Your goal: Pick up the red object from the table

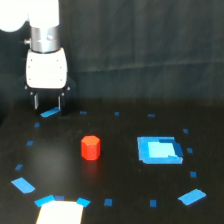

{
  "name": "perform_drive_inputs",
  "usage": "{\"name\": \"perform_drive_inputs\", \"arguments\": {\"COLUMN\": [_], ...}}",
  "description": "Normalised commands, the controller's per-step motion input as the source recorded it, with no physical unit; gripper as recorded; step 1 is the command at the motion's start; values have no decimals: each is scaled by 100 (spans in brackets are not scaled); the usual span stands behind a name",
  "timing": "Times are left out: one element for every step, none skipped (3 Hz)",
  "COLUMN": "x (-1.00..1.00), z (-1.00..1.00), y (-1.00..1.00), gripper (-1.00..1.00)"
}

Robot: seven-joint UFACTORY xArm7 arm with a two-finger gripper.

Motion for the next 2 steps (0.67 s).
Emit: {"name": "perform_drive_inputs", "arguments": {"x": [75, 100], "z": [-33, -50], "y": [-100, -100], "gripper": [100, 91]}}
